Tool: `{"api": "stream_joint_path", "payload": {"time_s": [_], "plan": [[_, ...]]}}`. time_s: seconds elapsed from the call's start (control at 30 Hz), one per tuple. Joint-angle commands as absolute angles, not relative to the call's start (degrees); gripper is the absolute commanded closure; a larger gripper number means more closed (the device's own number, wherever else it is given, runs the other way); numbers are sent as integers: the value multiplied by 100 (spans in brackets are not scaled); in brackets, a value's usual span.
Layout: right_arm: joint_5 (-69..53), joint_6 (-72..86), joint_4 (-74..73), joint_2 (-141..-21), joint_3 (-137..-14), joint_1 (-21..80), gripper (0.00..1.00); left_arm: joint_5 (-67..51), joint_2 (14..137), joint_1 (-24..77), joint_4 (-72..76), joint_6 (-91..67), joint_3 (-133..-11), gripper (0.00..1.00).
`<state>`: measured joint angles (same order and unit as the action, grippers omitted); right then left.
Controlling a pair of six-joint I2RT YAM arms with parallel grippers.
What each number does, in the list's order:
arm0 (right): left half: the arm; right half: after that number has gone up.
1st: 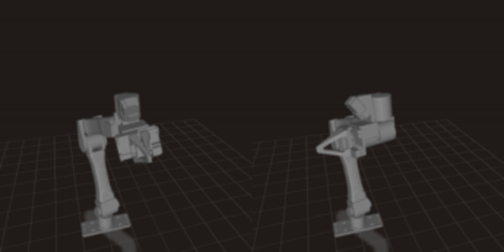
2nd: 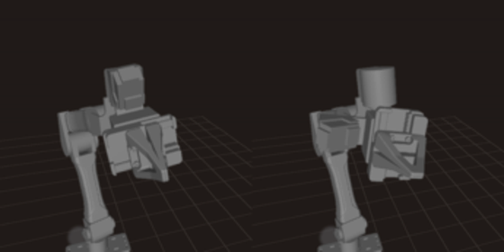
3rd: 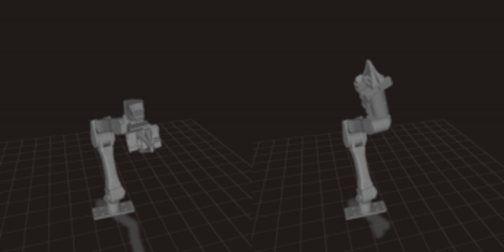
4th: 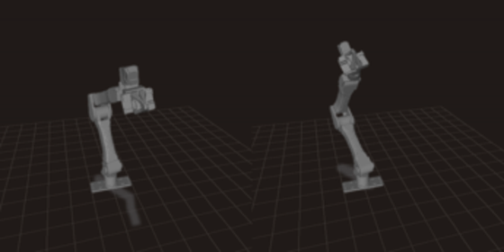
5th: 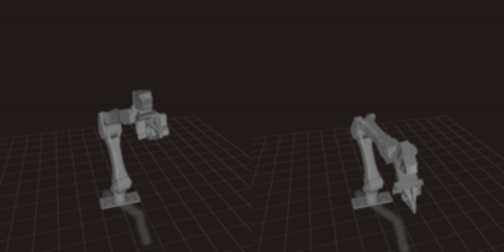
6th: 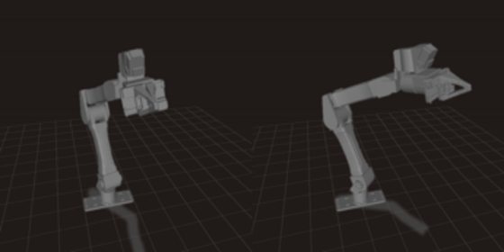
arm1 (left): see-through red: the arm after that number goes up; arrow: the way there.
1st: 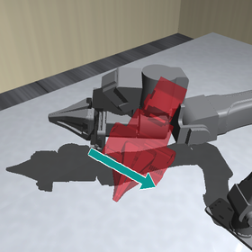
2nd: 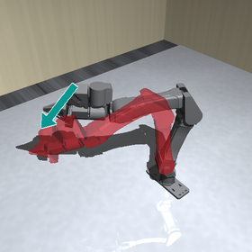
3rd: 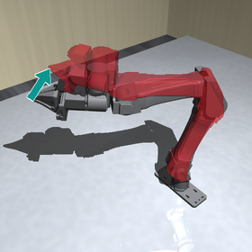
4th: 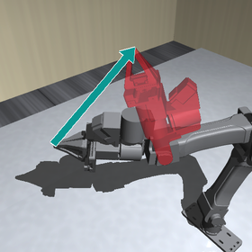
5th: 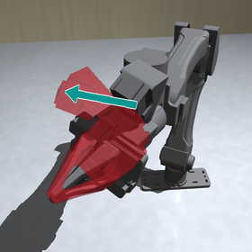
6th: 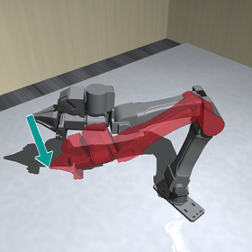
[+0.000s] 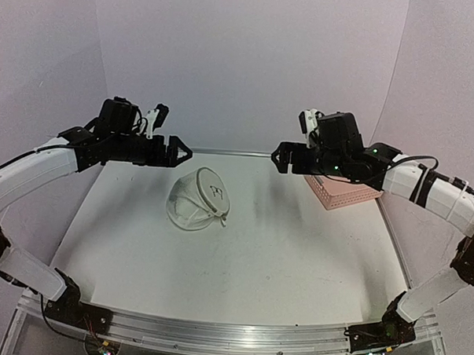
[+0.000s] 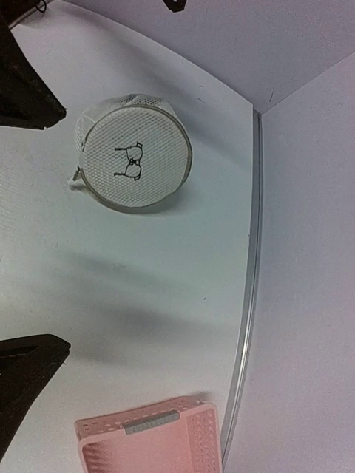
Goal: Unzip the laundry bag and remove the bra
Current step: Pick up the laundry bag at the center of the board.
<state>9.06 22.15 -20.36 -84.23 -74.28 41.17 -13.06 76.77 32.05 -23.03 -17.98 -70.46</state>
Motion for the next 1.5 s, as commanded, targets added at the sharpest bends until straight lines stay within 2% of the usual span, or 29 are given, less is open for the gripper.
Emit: {"api": "stream_joint_path", "payload": {"time_s": [0.0,0.47,0.73,1.2,1.47], "plan": [[1449,1943,-2219,-8056,-7613,4150,2,-1580,7993,3347,-2195,-2179,-7531,1],[1547,1532,-2268,-7583,-7152,4160,2,-1234,8916,3621,-2151,-3902,-7604,1],[1558,1718,-2228,-7416,-6917,4159,2,-1099,9404,3638,-2137,-4616,-7584,6],[1561,1869,-2206,-7141,-6670,4163,2,-864,10127,3639,-2136,-4855,-7735,23],[1530,1919,-2206,-7084,-6592,4157,2,-816,10284,3640,-2136,-4760,-7792,40]]}}
